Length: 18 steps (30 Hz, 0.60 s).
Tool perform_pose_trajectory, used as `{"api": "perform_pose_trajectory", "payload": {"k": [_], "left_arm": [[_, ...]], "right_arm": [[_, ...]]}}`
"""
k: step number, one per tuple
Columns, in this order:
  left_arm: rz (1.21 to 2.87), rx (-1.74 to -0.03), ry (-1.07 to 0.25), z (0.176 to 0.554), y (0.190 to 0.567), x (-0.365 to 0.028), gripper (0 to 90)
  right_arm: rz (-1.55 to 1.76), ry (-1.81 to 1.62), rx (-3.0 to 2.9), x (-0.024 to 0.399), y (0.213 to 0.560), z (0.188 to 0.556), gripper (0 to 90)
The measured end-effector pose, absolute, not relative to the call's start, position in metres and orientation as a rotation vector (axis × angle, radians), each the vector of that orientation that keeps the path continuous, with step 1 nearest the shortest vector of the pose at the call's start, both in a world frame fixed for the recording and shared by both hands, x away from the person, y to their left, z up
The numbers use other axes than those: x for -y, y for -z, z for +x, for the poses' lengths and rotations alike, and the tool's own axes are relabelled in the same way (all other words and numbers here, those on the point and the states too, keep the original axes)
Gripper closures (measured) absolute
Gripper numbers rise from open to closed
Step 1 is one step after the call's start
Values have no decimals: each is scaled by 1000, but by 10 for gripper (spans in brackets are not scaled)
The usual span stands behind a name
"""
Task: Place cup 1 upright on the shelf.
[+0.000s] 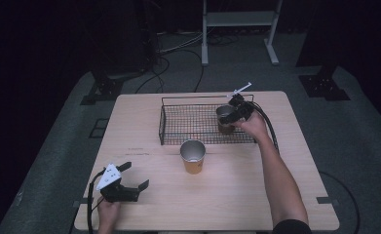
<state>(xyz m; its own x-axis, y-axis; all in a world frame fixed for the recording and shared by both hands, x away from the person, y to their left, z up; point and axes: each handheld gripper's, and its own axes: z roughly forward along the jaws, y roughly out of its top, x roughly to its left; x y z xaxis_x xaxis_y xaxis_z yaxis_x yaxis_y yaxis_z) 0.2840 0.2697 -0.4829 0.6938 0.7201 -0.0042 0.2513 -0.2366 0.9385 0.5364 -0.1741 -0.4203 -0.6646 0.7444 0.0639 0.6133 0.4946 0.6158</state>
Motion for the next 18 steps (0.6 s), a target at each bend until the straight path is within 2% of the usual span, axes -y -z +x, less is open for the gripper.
{"api": "perform_pose_trajectory", "payload": {"k": [18], "left_arm": [[1802,-767,-532,284,483,-270,0]], "right_arm": [[1182,-865,-2532,177,424,533,170]]}}
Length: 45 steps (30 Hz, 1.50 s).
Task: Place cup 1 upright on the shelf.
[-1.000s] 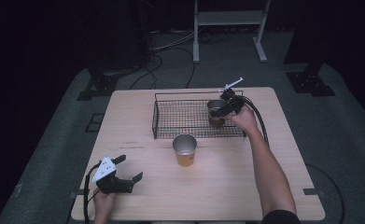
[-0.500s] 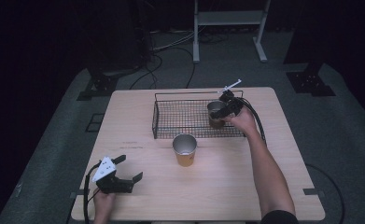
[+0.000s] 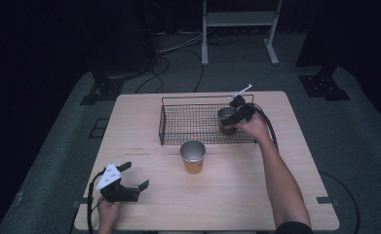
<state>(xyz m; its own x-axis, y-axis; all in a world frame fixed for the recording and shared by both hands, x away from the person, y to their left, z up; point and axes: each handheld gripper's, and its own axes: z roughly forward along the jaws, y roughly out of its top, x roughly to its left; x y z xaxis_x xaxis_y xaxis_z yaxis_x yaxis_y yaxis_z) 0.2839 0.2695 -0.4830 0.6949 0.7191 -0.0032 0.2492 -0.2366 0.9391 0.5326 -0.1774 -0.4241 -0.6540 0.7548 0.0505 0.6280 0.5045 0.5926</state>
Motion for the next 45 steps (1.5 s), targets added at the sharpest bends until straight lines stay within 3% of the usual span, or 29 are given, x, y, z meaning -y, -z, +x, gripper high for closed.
{"api": "perform_pose_trajectory", "payload": {"k": [15,45], "left_arm": [[1804,-763,-536,284,483,-269,0],[1806,-760,-536,284,483,-269,0]], "right_arm": [[1197,-903,-2519,177,424,529,125],[1219,-946,-2501,186,427,527,129]]}}
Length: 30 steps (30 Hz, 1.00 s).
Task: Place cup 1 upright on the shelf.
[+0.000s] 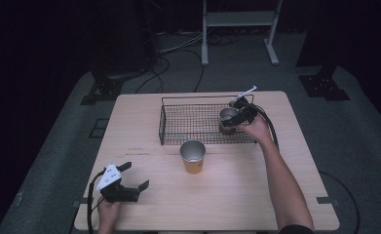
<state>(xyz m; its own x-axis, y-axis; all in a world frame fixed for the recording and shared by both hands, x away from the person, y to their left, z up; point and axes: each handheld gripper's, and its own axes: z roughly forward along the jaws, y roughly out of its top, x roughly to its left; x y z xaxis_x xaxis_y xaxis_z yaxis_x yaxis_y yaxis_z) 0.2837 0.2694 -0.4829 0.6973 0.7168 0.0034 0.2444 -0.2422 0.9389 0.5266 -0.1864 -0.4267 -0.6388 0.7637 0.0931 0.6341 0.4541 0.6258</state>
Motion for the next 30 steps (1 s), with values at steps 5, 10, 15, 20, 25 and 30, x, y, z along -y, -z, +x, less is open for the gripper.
{"api": "perform_pose_trajectory", "payload": {"k": [5,10,15,20,25,30], "left_arm": [[1806,-760,-535,284,483,-269,0],[1807,-760,-535,284,483,-269,0],[1806,-759,-535,284,483,-269,0],[1806,-758,-535,284,483,-269,0],[1806,-758,-535,284,483,-269,0],[1807,-757,-536,283,483,-269,0]], "right_arm": [[1212,-942,-2493,186,426,526,116],[1211,-978,-2469,186,422,524,91],[1212,-988,-2455,189,419,523,74],[1196,-1006,-2441,191,412,519,55],[1168,-1027,-2427,192,405,515,34],[1143,-1064,-2409,194,395,506,22]]}}
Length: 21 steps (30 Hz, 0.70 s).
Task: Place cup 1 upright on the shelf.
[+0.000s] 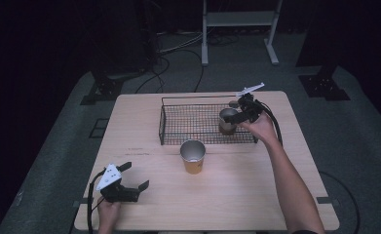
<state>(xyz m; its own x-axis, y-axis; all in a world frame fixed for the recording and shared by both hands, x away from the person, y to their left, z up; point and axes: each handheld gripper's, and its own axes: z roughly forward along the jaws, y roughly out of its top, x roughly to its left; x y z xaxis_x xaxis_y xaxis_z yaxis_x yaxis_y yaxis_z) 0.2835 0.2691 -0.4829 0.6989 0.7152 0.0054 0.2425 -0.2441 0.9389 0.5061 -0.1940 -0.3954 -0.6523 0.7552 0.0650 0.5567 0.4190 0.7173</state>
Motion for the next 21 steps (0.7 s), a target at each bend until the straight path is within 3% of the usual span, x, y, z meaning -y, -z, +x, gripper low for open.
{"api": "perform_pose_trajectory", "payload": {"k": [21], "left_arm": [[1808,-755,-539,283,483,-269,0]], "right_arm": [[1050,-1156,-2391,211,383,465,16]]}}
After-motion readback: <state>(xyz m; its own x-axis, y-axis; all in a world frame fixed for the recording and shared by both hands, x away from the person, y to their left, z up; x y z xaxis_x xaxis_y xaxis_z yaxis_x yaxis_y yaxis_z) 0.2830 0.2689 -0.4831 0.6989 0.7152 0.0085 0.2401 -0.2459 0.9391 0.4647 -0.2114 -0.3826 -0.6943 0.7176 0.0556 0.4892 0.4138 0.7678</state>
